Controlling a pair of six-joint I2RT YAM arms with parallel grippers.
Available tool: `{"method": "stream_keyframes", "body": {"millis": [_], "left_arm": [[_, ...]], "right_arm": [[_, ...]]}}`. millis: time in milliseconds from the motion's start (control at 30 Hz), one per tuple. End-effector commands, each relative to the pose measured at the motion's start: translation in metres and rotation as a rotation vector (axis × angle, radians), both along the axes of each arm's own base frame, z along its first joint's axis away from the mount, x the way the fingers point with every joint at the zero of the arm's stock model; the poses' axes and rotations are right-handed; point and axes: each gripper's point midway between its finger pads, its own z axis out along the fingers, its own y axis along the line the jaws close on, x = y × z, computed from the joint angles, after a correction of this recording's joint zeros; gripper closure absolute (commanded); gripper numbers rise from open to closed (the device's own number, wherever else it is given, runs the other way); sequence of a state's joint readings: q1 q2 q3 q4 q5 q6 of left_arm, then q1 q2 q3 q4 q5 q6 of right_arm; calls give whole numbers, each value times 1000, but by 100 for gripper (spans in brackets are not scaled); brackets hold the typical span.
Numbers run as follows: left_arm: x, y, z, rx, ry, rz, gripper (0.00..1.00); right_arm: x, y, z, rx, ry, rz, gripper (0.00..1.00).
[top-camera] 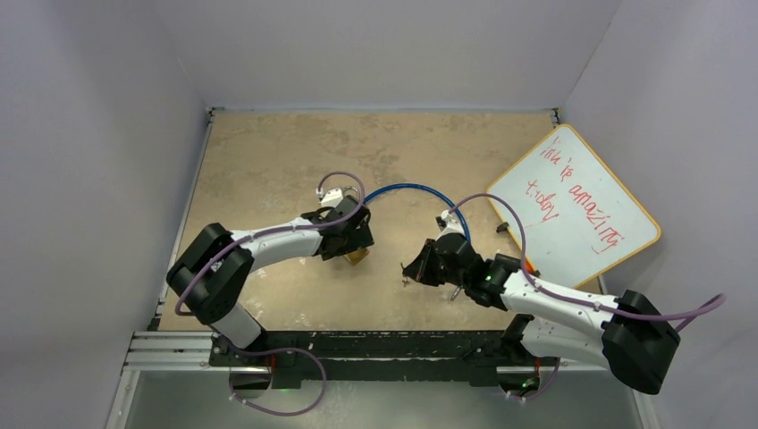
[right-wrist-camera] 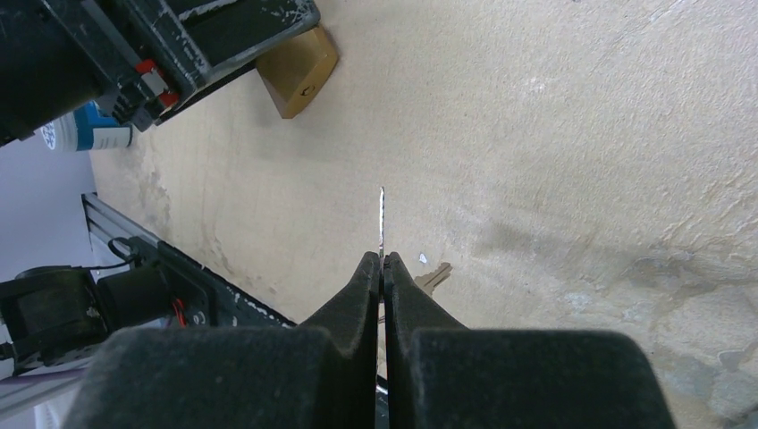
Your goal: Unlock with the key
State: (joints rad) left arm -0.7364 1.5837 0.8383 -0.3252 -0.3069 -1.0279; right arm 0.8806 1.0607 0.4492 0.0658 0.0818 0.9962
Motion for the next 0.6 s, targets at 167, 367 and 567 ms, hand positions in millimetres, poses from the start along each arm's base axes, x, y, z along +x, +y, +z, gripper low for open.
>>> {"method": "stream_keyframes", "body": {"millis": [167,367,567], "left_arm": [[-29,21,-29,217,210,165,9],[-51,16,-42,252,327,177,17],[-70,4,-44,234,357,176,19]], "right_arm": [[0,6,2,48,9,1,100],[0,4,6,60,-5,-7,100],[0,3,8,61,-13,-5,100]]}}
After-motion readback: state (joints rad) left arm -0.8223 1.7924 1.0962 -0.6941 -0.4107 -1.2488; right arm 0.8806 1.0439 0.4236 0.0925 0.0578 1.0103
